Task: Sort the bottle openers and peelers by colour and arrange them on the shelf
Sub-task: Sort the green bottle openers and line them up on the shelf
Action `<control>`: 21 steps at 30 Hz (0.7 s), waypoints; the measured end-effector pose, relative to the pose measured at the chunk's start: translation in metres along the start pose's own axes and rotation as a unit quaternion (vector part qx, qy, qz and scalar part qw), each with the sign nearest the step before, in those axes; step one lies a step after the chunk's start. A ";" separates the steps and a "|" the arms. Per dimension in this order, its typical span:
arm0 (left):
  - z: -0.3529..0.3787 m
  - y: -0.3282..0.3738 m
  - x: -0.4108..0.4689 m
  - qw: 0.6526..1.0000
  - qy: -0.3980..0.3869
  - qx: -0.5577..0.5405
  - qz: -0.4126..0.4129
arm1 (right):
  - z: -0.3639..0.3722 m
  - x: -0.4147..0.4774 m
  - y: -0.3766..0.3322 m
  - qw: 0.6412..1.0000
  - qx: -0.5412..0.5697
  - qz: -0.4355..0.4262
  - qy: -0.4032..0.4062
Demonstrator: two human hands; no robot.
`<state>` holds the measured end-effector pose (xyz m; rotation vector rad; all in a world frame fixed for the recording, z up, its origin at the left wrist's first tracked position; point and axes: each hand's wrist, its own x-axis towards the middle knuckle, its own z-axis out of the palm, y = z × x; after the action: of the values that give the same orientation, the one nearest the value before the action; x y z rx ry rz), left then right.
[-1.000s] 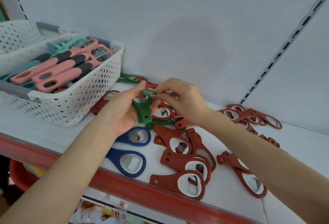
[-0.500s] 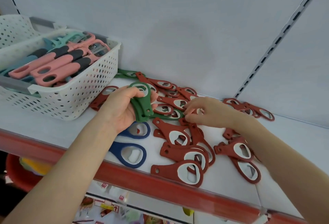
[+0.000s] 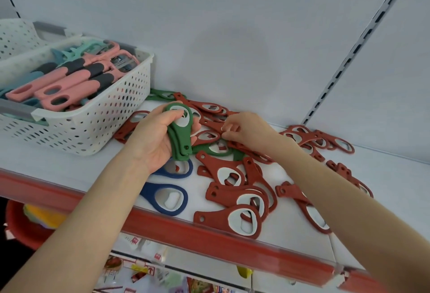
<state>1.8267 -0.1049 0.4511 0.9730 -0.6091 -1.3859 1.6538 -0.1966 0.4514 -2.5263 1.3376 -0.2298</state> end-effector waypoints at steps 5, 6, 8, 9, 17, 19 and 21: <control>0.000 -0.001 0.000 1.000 0.006 -0.002 0.003 | -0.002 -0.003 0.001 1.000 0.015 0.010 -0.008; -0.001 -0.001 0.000 1.000 0.006 -0.004 0.003 | -0.002 -0.005 0.002 1.000 0.006 0.006 -0.022; -0.001 -0.001 0.001 1.000 0.006 -0.004 0.002 | -0.003 -0.011 0.004 0.999 -0.016 -0.004 -0.044; -0.001 -0.002 0.001 1.000 0.006 -0.004 0.001 | -0.003 -0.013 0.006 0.999 -0.021 -0.005 -0.048; 0.001 -0.002 0.001 1.000 0.002 0.008 0.006 | -0.013 -0.022 0.030 0.999 0.026 0.043 0.017; 0.004 -0.002 0.001 1.000 -0.004 0.012 0.006 | -0.016 -0.024 0.033 0.997 0.015 0.073 0.032; 0.007 -0.002 0.002 1.000 -0.010 0.012 0.006 | -0.021 -0.025 0.036 0.995 -0.014 0.101 0.021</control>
<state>1.8204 -0.1079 0.4528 0.9744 -0.6454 -1.3823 1.6054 -0.1985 0.4596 -2.3980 1.6107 -0.2251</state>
